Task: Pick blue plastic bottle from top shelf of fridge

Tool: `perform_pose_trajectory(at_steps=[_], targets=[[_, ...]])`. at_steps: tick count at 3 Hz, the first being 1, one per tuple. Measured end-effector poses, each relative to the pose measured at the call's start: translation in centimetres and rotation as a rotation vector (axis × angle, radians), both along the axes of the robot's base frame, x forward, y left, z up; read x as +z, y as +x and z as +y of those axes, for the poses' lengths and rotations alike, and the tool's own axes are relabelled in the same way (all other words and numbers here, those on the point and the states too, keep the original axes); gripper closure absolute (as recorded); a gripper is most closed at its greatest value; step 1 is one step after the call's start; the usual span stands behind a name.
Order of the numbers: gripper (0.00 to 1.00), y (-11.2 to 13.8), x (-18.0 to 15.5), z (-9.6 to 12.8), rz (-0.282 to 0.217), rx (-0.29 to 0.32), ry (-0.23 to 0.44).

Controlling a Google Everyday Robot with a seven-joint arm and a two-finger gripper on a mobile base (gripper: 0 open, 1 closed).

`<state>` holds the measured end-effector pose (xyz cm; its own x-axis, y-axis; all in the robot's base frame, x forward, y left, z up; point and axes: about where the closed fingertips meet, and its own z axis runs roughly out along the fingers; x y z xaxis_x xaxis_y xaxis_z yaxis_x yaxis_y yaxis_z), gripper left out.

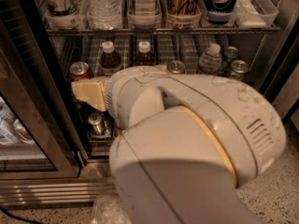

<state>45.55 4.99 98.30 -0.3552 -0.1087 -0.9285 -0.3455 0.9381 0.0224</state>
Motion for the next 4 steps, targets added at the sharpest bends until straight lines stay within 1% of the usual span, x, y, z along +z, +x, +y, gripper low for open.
perform_pose_trajectory(at_steps=[1, 2, 3, 4], targets=[[0.0, 0.8, 0.6, -0.9, -0.011, -0.018, -0.006], [0.0, 2.6, 2.8, -1.8, -0.015, -0.074, 0.041], [0.0, 2.6, 2.8, -1.8, -0.015, -0.074, 0.041], [0.0, 2.8, 4.2, -2.0, -0.053, -0.091, 0.043]])
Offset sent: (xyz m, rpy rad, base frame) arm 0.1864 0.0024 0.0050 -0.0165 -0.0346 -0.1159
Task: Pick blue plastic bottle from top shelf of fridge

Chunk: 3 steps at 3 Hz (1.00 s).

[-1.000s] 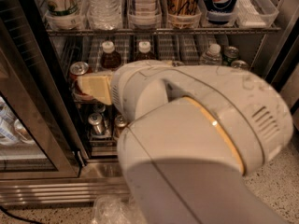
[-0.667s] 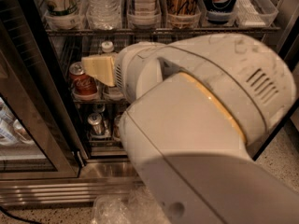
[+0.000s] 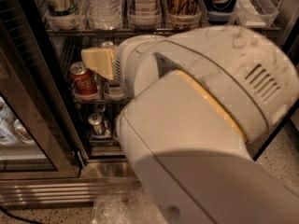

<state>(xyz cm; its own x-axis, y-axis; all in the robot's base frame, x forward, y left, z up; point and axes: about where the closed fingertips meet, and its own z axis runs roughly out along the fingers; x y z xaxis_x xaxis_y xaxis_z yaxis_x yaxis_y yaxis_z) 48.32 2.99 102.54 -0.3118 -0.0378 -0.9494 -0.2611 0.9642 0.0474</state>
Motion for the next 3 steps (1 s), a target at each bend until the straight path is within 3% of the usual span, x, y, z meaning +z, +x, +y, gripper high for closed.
perform_pose_trajectory(at_steps=[1, 2, 3], targets=[[0.01, 1.1, 2.0, -0.5, -0.035, -0.022, 0.029], [0.08, 3.3, 2.5, -0.5, -0.032, -0.03, 0.059], [0.15, 7.1, 1.1, -1.3, 0.003, -0.073, 0.074]])
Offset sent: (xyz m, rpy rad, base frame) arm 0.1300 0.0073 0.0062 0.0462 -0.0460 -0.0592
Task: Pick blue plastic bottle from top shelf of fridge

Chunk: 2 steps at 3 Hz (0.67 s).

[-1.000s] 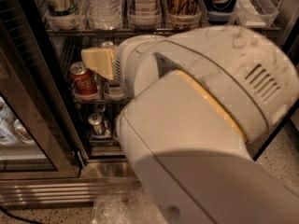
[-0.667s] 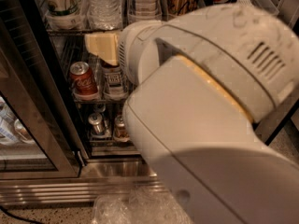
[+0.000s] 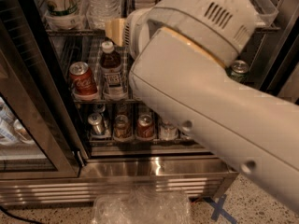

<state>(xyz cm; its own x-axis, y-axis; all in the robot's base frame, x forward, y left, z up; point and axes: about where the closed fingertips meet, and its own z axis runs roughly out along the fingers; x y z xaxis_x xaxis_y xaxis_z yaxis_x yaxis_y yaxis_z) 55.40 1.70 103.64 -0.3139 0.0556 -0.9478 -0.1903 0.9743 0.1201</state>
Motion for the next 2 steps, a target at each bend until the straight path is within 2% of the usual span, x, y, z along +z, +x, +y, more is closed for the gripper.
perform_pose_trajectory(at_steps=[1, 2], targets=[[0.18, 4.61, -0.67, 0.21, -0.011, -0.027, -0.03], [0.18, 4.37, -0.62, 0.21, -0.012, -0.027, -0.03]])
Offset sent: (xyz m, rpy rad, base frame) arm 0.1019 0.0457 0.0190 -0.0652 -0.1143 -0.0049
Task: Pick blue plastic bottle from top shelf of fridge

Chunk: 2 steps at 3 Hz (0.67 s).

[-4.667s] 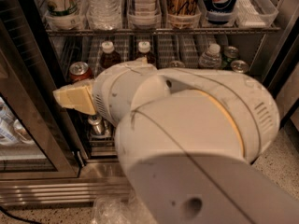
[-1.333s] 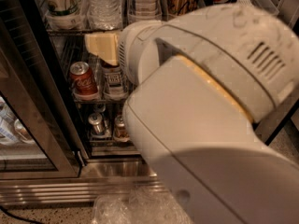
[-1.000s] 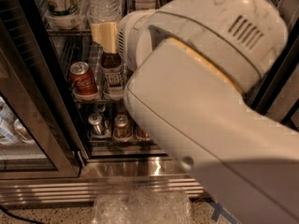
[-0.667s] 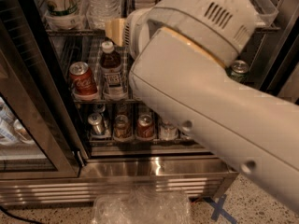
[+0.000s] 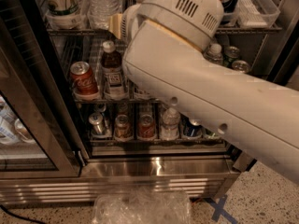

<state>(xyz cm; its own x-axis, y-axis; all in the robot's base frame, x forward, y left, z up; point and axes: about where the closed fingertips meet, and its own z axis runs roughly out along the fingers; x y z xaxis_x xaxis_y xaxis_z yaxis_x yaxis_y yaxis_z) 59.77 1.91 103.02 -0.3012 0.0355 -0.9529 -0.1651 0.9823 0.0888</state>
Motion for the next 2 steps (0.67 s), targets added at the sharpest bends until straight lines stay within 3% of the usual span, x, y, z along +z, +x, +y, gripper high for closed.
perform_pose_trajectory(at_steps=[1, 2], targets=[[0.16, 0.4, 3.9, 2.3, -0.1, 0.036, -0.018], [0.14, -1.4, 7.3, 4.5, -0.193, 0.081, -0.042]])
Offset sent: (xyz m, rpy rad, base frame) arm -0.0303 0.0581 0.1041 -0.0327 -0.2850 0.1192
